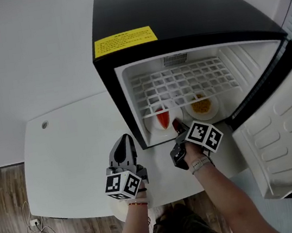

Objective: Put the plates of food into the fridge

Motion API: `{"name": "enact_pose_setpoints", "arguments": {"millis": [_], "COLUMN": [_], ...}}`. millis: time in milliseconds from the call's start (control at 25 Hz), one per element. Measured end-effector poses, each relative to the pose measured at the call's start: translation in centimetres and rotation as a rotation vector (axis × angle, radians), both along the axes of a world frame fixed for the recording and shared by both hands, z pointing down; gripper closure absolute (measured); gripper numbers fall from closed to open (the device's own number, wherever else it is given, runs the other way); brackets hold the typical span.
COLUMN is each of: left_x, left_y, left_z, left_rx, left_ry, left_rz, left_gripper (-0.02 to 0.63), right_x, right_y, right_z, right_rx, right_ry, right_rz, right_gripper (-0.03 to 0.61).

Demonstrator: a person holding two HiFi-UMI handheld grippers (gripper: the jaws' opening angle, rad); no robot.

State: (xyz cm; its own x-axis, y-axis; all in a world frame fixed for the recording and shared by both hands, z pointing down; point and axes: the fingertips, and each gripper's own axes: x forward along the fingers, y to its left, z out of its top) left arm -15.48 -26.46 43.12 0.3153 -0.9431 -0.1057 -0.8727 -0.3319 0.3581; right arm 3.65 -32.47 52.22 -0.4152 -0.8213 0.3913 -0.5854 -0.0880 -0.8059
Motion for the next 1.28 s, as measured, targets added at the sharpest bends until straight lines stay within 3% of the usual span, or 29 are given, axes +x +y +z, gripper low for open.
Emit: {"name": "enact_pose_setpoints", "arguments": {"millis": [280,520,800,1080,1280], "left_x": [-0.5,-0.8,-0.6,-0.6,-0.7], "left_y": [-0.1,0.1,0.1,0.1,0.3], "left_z": [0.0,-0.2,-0.2,-0.2,-0.4], "left_rx": [0.003,0.005,0.005,0.004,0.005], "left_ry": [0.024,0.033,0.041,0.047,0.05], "left_rz": [-0.01,-0.014,-0.007,-0.006,-0.006], "left_gripper": [0.607,0.607,0.607,0.607,0.607], "right_x": [0.3,0.6,1.2,1.7,2.1], "right_y": [-1.3,-1.8,-2.2,-1.8,-2.1], "right_z": [0.4,0.5,0.0,0.7,-1.2], "right_rx": [0.005,-0.021,0.022,0.04,0.153], "right_ry": [0.283,0.424,0.624,0.679,0.734], "right_rz": [-0.052,-0.108,-0.139,-0.147,-0.131], "right_gripper": [0.521,0.492,0.47,0.459,0.457]}}
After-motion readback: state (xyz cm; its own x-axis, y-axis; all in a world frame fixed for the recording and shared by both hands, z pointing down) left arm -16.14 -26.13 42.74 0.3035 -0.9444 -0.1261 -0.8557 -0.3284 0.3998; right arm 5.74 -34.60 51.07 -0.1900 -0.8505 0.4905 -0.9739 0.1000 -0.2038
